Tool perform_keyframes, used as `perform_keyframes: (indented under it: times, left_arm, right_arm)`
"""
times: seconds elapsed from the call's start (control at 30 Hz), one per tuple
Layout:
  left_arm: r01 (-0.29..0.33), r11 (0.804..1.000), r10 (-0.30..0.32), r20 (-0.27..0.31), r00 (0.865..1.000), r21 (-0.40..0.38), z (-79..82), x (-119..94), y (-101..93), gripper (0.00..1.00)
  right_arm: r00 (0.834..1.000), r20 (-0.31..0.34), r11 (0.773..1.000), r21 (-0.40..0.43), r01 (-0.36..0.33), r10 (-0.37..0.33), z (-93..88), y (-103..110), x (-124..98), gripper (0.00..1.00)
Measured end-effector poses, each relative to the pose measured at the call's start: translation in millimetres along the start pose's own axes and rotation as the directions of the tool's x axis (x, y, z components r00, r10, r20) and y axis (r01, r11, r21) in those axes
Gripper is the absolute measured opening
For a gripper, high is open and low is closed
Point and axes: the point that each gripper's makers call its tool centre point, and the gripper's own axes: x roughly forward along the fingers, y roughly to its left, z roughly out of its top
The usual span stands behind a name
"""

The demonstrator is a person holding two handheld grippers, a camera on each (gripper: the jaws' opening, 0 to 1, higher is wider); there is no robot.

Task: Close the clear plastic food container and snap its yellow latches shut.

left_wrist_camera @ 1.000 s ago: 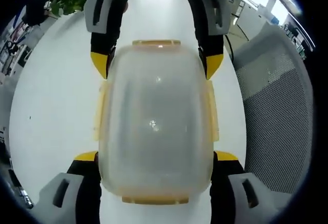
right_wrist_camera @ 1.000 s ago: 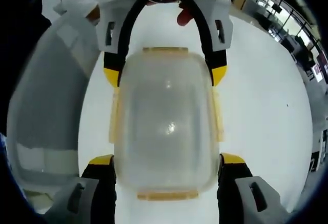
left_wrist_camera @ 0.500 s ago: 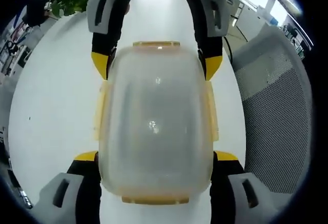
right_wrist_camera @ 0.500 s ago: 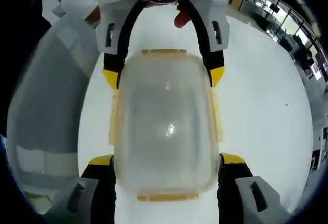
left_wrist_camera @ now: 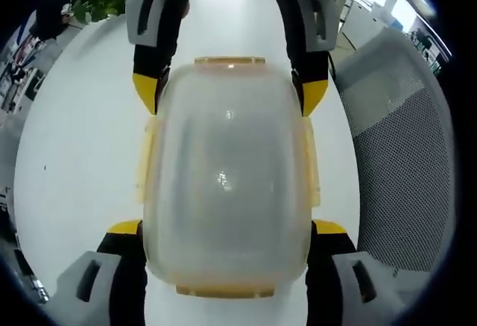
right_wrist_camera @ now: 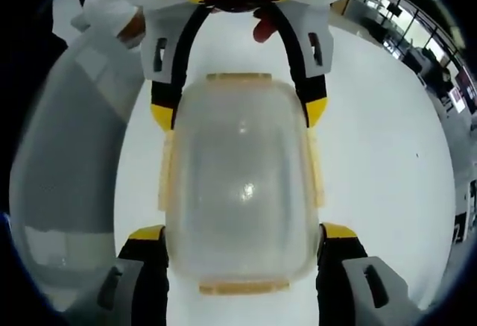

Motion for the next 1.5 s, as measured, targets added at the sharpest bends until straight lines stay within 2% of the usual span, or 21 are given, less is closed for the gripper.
perform_keyframes:
  times: [0.43, 0.87, 0.93, 0.97, 1.0, 1.03, 1.07, 1.13, 1.27, 1.5]
  left_arm:
    - [0.005, 1.000, -0.004, -0.030, 1.000, 0.011, -16.3, -4, 1.3, 0.90]
    - [-0.009, 1.000, 0.009, -0.027, 1.000, 0.003, -35.9, -8, 2.8, 0.92]
    - [-0.018, 1.000, 0.018, -0.047, 0.999, 0.001, -41.1, -8, 4.2, 0.93]
    - [-0.053, 0.999, 0.053, -0.066, 0.996, 0.005, -46.3, -7, 9.2, 0.94]
    - [-0.080, 0.991, 0.093, -0.121, 0.988, 0.112, -56.5, -5, 14.0, 0.94]
    - [-0.068, 0.994, 0.083, -0.171, 0.982, 0.091, -63.3, -10, 11.7, 0.94]
    - [-0.065, 0.996, 0.073, -0.127, 0.989, 0.067, -57.4, -7, 9.8, 0.94]
    - [-0.065, 0.996, 0.071, -0.099, 0.993, 0.062, -58.0, -9, 10.5, 0.94]
    - [-0.070, 0.996, 0.075, -0.102, 0.992, 0.051, -64.3, -11, 11.6, 0.94]
    - [-0.078, 0.997, 0.080, -0.091, 0.993, 0.026, -74.8, -14, 10.6, 0.94]
  right_arm:
    - [1.000, 0.002, 1.000, 0.010, 0.003, -0.003, 16.3, 0, 7, 0.83]
    - [1.000, -0.002, 1.000, 0.004, -0.006, 0.006, 36.1, -1, 16, 0.84]
    - [1.000, 0.011, 1.000, 0.013, -0.006, 0.006, 41.3, -1, 18, 0.84]
    - [0.999, 0.051, 0.999, 0.047, -0.003, 0.001, 50.3, 0, 20, 0.84]
    - [0.998, 0.068, 0.998, 0.064, 0.000, -0.005, 55.1, 0, 21, 0.84]
    - [0.999, 0.044, 0.999, 0.034, 0.002, -0.003, 55.1, 0, 22, 0.84]
    - [0.999, 0.033, 0.999, 0.032, 0.001, -0.002, 56.4, 1, 23, 0.84]
    - [1.000, -0.014, 1.000, 0.024, -0.004, 0.005, 55.0, 0, 24, 0.83]
    - [1.000, 0.005, 1.000, 0.018, -0.008, 0.008, 60.9, -2, 25, 0.84]
    - [1.000, -0.001, 1.000, -0.010, -0.015, 0.015, 71.4, -1, 30, 0.83]
